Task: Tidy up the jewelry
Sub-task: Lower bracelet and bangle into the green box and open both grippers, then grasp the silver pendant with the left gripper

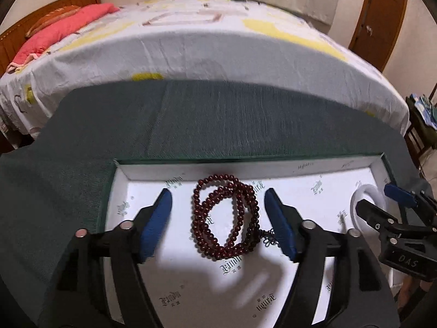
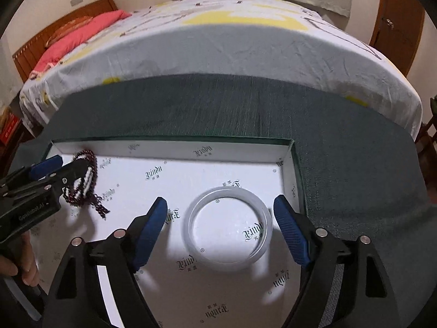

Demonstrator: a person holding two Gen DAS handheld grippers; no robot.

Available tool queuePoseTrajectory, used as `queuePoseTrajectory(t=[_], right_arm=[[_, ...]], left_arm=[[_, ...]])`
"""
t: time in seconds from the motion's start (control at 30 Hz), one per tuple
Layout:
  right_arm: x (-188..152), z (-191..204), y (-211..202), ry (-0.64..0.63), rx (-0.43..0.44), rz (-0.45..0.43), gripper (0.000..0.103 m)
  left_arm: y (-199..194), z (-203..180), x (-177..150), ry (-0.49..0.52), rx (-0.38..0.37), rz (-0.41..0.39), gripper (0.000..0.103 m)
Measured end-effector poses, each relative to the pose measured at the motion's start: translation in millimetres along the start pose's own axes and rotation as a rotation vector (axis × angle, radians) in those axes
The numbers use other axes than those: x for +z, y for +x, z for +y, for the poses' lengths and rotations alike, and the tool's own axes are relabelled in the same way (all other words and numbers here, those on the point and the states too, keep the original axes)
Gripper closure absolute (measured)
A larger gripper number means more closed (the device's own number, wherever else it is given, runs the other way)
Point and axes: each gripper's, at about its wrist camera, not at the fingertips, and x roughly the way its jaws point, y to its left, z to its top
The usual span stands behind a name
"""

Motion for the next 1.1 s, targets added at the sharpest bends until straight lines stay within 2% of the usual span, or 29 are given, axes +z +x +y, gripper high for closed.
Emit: queuePoseTrajectory(t=[0.1,0.33,0.47,0.6,0.77,1.1], right_arm=[[-7,-1,-25,0.009,0.002,-0.079,0.026],[-49,0,-95,0.011,-0.011,-0.247,0.026],[-78,2,-123,0.007,-0.028,-0.298,0.026],[-98,7,-145,0.008,-0.032,-0.335,0.026],[-129,24,-166,-0.026,-0.035,-0.359,0.026],[-198,38,-187,-0.052,-0.022,-0.370,0.026]], left_arm=[[-20,1,-5,0.005,0.000,-0.054,0.025],[-83,-5,-38,0.076,0.032,-0.186,0.025],[-115,0,-61,0.053,0.021,-0.222,0.025],[-140,4,-85,0.028,0.019,-0.243,0.025],[-166,5,-119,0.022,0.055,-0.269,0.025],[-183,11,-189,-0.029,0.065,-0.205,0.025]])
